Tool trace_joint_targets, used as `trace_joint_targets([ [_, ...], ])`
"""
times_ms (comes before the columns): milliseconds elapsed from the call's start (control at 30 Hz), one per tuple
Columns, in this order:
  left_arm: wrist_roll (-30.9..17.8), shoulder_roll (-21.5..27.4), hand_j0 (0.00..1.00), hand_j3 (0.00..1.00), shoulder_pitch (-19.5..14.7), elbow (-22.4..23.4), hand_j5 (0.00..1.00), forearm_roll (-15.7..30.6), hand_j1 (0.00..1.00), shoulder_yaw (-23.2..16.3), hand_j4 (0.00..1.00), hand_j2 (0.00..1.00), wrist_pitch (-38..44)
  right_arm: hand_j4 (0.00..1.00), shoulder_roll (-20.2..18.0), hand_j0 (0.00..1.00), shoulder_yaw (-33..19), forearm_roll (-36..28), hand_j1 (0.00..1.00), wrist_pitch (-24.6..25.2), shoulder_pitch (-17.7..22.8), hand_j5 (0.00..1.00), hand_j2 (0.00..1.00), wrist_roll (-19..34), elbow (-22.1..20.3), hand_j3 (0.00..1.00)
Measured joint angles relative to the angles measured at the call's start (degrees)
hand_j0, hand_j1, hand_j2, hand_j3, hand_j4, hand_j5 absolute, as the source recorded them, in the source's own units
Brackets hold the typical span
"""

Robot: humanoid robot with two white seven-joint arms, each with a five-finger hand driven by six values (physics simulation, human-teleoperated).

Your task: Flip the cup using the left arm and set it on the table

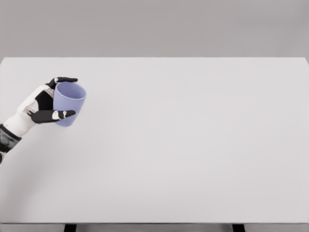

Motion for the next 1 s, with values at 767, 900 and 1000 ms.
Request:
trace_joint_targets([
  [767,-0.16,-12.11,0.65,0.65,0.7,8.99,0.65,-7.52,0.65,5.37,0.65,0.65,-13.37,1.0,0.0,1.0,0.0,0.0,1.0,0.0,0.0,1.0,1.0,0.06,0.0,1.0],
  [900,-0.16,-12.19,0.65,0.65,1.14,9.71,0.65,-8.44,0.65,5.12,0.65,0.65,-13.49,1.0,0.0,1.0,0.0,0.0,1.0,0.0,0.0,1.0,1.0,0.04,0.0,1.0],
  [1000,-0.16,-12.22,0.66,0.66,1.32,10.32,0.66,-9.31,0.66,5.06,0.66,0.66,-13.52,1.0,0.0,1.0,0.0,0.0,1.0,0.0,0.0,1.0,1.0,0.03,0.0,1.0],
])
